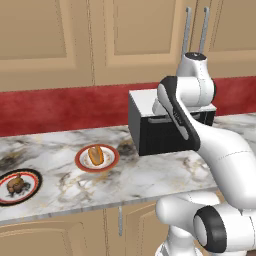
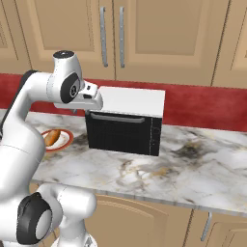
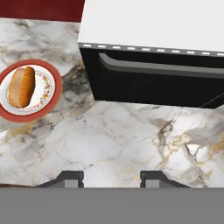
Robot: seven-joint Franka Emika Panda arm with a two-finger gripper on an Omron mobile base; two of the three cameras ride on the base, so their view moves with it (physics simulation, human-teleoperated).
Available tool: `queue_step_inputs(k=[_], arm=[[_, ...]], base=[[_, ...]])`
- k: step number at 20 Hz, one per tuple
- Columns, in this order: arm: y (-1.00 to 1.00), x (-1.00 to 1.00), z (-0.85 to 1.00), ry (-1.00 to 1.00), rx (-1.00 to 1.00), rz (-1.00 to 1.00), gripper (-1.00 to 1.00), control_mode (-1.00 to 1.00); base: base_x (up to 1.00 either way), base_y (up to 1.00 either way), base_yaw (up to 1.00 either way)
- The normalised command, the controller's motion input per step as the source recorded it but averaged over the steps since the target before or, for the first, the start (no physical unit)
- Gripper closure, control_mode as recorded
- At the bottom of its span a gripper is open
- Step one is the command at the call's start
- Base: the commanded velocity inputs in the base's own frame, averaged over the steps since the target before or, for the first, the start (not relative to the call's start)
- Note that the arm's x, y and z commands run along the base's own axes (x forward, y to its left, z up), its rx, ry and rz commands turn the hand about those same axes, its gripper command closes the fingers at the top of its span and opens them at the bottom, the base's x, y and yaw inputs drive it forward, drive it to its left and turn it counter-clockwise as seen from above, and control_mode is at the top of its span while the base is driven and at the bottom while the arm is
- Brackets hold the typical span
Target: Open the toaster oven door. Place the hotdog bun on the bottom rack in the toaster oven and place the chicken drumstick on the top rack.
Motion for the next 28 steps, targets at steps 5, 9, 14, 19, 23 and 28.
queue_step_inputs(k=[5,9,14,19,23,28], arm=[[-0.07,-0.10,-0.01,-0.03,0.00,0.00,-1.00,-1.00],[-0.26,-0.18,0.00,0.00,-0.01,0.05,-1.00,-1.00],[-0.36,-0.17,0.00,0.00,-0.12,0.36,-1.00,-1.00],[-0.40,-0.18,-0.02,-0.02,-0.14,0.53,-1.00,-1.00],[-0.30,-0.08,-0.05,-0.02,-0.13,0.52,-1.00,-1.00],[-0.23,0.00,-0.09,-0.02,-0.11,0.52,-1.00,-1.00]], base=[[0.00,0.00,0.00],[0.00,0.00,0.00],[0.00,0.00,0.00],[0.00,0.00,0.00],[0.00,0.00,0.00],[0.00,0.00,0.00]])
